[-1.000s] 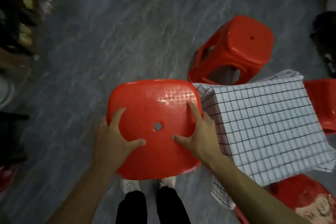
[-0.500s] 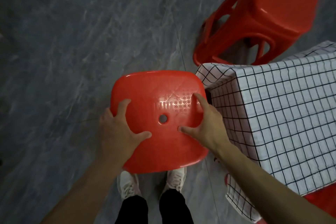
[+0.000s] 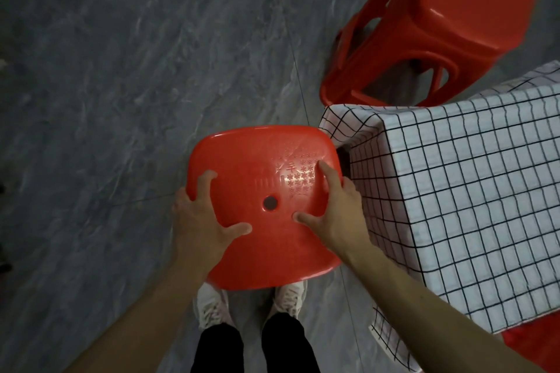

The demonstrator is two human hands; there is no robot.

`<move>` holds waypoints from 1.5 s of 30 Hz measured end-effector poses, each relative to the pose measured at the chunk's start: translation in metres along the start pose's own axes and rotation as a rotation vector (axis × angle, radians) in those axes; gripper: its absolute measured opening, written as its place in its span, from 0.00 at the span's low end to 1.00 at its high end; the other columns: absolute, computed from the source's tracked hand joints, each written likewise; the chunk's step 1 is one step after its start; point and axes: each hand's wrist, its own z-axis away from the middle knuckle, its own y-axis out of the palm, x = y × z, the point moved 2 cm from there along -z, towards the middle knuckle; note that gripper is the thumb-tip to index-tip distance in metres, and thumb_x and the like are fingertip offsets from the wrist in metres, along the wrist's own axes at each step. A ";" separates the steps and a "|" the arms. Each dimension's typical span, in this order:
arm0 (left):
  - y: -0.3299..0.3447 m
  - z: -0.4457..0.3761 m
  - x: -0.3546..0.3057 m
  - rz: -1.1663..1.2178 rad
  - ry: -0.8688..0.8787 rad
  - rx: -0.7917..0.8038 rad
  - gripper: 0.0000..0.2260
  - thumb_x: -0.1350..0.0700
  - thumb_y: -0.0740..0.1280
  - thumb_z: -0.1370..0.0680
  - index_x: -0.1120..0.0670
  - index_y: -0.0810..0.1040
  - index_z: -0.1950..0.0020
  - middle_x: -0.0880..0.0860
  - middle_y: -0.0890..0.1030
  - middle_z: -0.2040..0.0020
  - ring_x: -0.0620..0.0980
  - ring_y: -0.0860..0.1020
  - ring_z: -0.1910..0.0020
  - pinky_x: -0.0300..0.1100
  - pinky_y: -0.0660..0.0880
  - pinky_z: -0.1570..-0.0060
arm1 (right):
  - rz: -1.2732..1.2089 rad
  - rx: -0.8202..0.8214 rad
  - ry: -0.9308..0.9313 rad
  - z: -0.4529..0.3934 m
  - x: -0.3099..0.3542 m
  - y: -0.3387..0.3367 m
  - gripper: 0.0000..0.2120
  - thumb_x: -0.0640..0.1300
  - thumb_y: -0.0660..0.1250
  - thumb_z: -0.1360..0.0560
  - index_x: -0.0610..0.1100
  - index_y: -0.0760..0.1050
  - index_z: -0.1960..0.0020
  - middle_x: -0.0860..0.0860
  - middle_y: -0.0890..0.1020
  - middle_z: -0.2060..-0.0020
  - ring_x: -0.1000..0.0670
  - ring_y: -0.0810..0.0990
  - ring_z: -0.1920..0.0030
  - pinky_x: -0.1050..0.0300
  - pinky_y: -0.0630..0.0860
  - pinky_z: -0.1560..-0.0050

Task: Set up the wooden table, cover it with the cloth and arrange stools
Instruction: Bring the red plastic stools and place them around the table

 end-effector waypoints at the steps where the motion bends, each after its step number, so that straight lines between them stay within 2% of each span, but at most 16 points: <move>1: -0.001 0.000 -0.001 0.005 -0.003 0.008 0.49 0.47 0.84 0.44 0.42 0.61 0.29 0.62 0.67 0.36 0.63 0.70 0.39 0.57 0.71 0.41 | 0.008 0.001 0.000 0.001 0.000 0.000 0.54 0.56 0.81 0.38 0.66 0.49 0.25 0.45 0.63 0.28 0.41 0.64 0.30 0.35 0.68 0.33; 8: -0.003 -0.007 -0.008 -0.047 0.009 0.035 0.50 0.46 0.84 0.46 0.42 0.58 0.32 0.61 0.61 0.29 0.63 0.67 0.34 0.62 0.72 0.38 | 0.062 -0.013 -0.017 0.006 0.000 0.000 0.52 0.58 0.78 0.34 0.66 0.45 0.24 0.45 0.53 0.24 0.40 0.58 0.26 0.33 0.66 0.31; 13: 0.000 -0.001 -0.001 -0.023 0.037 0.027 0.49 0.46 0.84 0.44 0.41 0.57 0.31 0.59 0.61 0.31 0.62 0.69 0.36 0.61 0.73 0.40 | 0.072 -0.026 0.021 0.016 -0.004 0.005 0.49 0.63 0.74 0.33 0.68 0.44 0.25 0.43 0.55 0.26 0.38 0.60 0.28 0.32 0.67 0.33; 16: 0.004 0.007 0.006 -0.017 0.083 0.079 0.48 0.47 0.83 0.42 0.40 0.56 0.31 0.59 0.60 0.31 0.62 0.69 0.36 0.62 0.73 0.39 | 0.070 -0.033 0.071 0.028 -0.010 0.008 0.53 0.65 0.76 0.37 0.67 0.44 0.24 0.42 0.56 0.26 0.38 0.60 0.28 0.32 0.66 0.33; 20: 0.007 0.024 0.014 -0.028 0.154 0.138 0.45 0.49 0.81 0.37 0.40 0.57 0.29 0.58 0.60 0.30 0.60 0.70 0.36 0.60 0.74 0.39 | 0.083 -0.038 0.124 0.044 -0.018 0.010 0.57 0.64 0.79 0.40 0.68 0.43 0.24 0.42 0.55 0.25 0.38 0.59 0.27 0.31 0.65 0.32; 23: 0.000 0.036 0.019 -0.070 0.188 0.201 0.43 0.50 0.78 0.33 0.41 0.55 0.26 0.58 0.61 0.29 0.59 0.70 0.35 0.56 0.73 0.37 | 0.065 -0.043 0.155 0.057 -0.019 0.012 0.56 0.63 0.78 0.39 0.67 0.43 0.24 0.42 0.55 0.25 0.38 0.58 0.27 0.31 0.65 0.32; 28: -0.017 0.025 0.013 -0.188 0.244 0.289 0.43 0.51 0.77 0.31 0.44 0.54 0.24 0.59 0.59 0.26 0.59 0.67 0.30 0.56 0.68 0.31 | 0.048 -0.066 0.231 0.074 -0.022 0.019 0.52 0.61 0.76 0.35 0.63 0.44 0.24 0.42 0.52 0.24 0.37 0.57 0.26 0.31 0.62 0.31; 32: -0.018 0.002 -0.008 -0.232 0.286 0.235 0.46 0.51 0.80 0.33 0.49 0.57 0.22 0.63 0.60 0.26 0.63 0.67 0.30 0.54 0.65 0.30 | -0.020 -0.050 0.250 0.079 -0.038 0.018 0.54 0.59 0.78 0.37 0.62 0.44 0.24 0.41 0.57 0.26 0.36 0.62 0.28 0.32 0.66 0.33; 34: -0.013 0.000 -0.009 -0.260 0.263 0.234 0.50 0.50 0.81 0.36 0.47 0.56 0.21 0.64 0.55 0.24 0.65 0.64 0.28 0.55 0.63 0.29 | -0.062 -0.051 0.225 0.078 -0.040 0.017 0.55 0.58 0.79 0.39 0.63 0.45 0.24 0.42 0.59 0.26 0.36 0.63 0.29 0.32 0.68 0.34; 37: -0.004 0.007 0.001 -0.278 0.243 0.249 0.58 0.49 0.83 0.39 0.43 0.48 0.20 0.62 0.44 0.22 0.65 0.58 0.25 0.57 0.59 0.26 | -0.105 -0.048 0.196 0.072 -0.042 0.015 0.58 0.54 0.83 0.41 0.62 0.47 0.24 0.43 0.60 0.27 0.38 0.63 0.29 0.32 0.68 0.34; 38: -0.002 0.010 0.004 -0.252 0.236 0.247 0.58 0.49 0.83 0.39 0.42 0.47 0.20 0.62 0.43 0.22 0.65 0.57 0.25 0.56 0.59 0.26 | -0.107 -0.040 0.196 0.070 -0.043 0.014 0.59 0.52 0.83 0.41 0.62 0.47 0.24 0.44 0.60 0.27 0.38 0.63 0.29 0.33 0.69 0.34; 42: 0.000 0.021 0.015 -0.135 0.221 0.165 0.53 0.52 0.83 0.37 0.45 0.54 0.20 0.67 0.57 0.26 0.66 0.64 0.30 0.56 0.62 0.29 | -0.060 -0.009 0.186 0.070 -0.042 0.015 0.60 0.52 0.82 0.38 0.62 0.41 0.23 0.43 0.58 0.27 0.38 0.63 0.29 0.33 0.69 0.34; 45: 0.010 0.038 0.024 -0.097 0.182 0.118 0.50 0.50 0.81 0.35 0.44 0.54 0.20 0.68 0.61 0.28 0.67 0.66 0.31 0.59 0.64 0.30 | -0.059 -0.026 0.157 0.074 -0.044 0.017 0.61 0.55 0.81 0.38 0.62 0.40 0.22 0.44 0.60 0.27 0.38 0.65 0.30 0.35 0.69 0.34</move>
